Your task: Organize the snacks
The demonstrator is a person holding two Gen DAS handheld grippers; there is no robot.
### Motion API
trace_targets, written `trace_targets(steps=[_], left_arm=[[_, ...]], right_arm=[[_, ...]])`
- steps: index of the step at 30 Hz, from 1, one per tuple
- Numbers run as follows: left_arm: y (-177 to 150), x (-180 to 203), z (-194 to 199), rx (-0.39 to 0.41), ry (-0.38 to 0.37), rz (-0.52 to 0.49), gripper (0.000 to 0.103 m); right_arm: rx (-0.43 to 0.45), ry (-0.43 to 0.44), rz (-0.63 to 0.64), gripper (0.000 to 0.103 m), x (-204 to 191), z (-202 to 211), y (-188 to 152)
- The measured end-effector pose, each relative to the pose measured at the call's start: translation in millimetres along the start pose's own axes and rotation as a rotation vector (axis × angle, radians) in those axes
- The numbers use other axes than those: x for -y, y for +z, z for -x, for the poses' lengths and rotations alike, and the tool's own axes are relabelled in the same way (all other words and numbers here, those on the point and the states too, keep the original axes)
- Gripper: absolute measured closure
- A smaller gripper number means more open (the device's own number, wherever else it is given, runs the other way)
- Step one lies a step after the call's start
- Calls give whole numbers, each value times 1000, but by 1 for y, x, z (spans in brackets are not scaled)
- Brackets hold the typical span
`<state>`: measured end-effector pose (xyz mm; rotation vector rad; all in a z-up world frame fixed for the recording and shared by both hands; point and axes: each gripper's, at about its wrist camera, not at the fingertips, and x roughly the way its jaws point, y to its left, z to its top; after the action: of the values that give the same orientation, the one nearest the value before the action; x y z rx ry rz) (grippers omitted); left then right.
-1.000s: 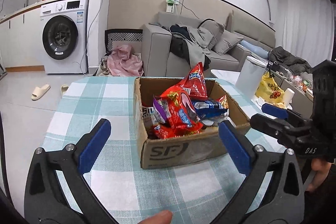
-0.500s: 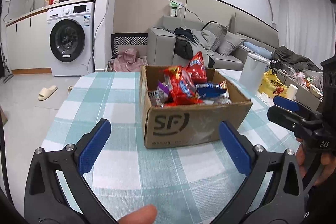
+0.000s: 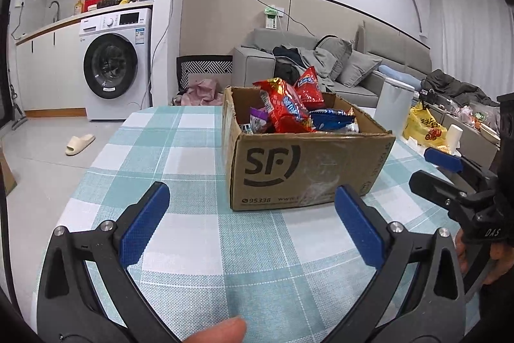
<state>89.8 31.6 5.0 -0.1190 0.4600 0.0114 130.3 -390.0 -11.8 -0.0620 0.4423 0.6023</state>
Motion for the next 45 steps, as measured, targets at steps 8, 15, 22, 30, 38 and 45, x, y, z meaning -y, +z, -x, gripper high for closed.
trace_targets(steps=[8,15,22,30,38,45], left_arm=[[-2,2,-1,2,6,-9,1],[-3,2,-1,2,6,-9,1],[-3,4,-3,-4,0,-13,1],[-3,4,-3,-4,2,-11,1],[-3,4,-3,-4,1,-11,1],[-3,4,-3,-4,2,-11,1]], right_arm=[[24,-15,-14,0,4,3,0],[47,-19,-18,0,5,7,0],[46,-15,-22,0,6,7,-1],[46,-14,-22,0,7,7,-1],[46,-16,-21,0,6,7,-1],[47,-14,-22,0,6,7,-1]])
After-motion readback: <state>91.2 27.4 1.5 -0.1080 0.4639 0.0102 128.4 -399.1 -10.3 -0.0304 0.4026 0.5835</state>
